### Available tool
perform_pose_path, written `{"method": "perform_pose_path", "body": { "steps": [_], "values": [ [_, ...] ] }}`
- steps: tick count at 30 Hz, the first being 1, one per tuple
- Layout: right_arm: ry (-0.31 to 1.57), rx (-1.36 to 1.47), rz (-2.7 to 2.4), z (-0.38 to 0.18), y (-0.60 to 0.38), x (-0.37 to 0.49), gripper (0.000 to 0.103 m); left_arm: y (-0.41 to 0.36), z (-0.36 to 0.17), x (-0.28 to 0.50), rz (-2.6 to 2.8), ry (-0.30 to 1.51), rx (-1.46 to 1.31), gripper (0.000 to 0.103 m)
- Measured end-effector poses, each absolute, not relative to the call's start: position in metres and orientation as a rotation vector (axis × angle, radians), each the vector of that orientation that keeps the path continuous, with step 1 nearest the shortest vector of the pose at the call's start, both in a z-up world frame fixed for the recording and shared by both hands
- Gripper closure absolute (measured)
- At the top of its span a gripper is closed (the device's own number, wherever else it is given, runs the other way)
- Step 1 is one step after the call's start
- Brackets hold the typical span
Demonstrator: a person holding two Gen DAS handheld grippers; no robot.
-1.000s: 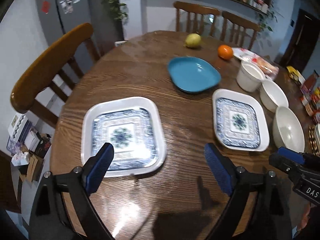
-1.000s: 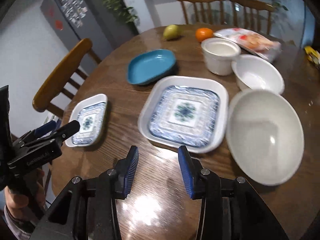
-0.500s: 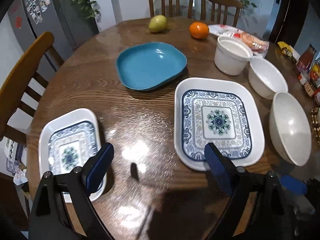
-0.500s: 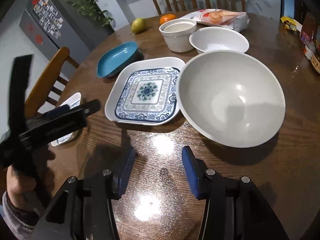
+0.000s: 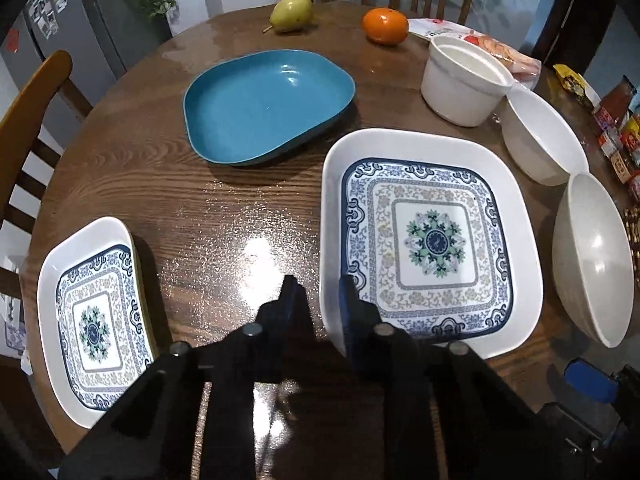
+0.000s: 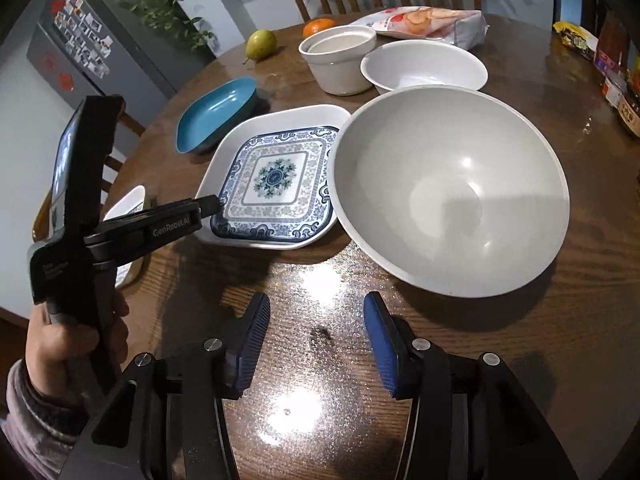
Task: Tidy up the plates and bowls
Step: 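Move both grippers to the other square plate and grasp its rim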
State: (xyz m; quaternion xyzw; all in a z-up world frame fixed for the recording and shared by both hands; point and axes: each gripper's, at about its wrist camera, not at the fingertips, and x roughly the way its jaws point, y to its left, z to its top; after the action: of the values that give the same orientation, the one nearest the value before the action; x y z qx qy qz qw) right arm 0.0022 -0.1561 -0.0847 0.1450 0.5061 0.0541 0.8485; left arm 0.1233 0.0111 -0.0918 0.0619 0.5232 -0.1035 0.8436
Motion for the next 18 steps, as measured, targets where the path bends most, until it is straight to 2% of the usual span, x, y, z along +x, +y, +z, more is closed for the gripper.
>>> {"method": "perform_pose_path", "body": {
  "steps": [9, 18],
  "values": [
    [1.079, 0.282, 0.143, -0.085, -0.146, 0.010, 0.054, 0.038, -0.091, 0.098, -0.219, 1.143, 0.177, 0.090],
    [1.100, 0.237, 0.175, -0.092, -0.124, 0.031, 0.054, 0.070, -0.094, 0.074, -0.238, 1.195, 0.162, 0.089]
  ]
}}
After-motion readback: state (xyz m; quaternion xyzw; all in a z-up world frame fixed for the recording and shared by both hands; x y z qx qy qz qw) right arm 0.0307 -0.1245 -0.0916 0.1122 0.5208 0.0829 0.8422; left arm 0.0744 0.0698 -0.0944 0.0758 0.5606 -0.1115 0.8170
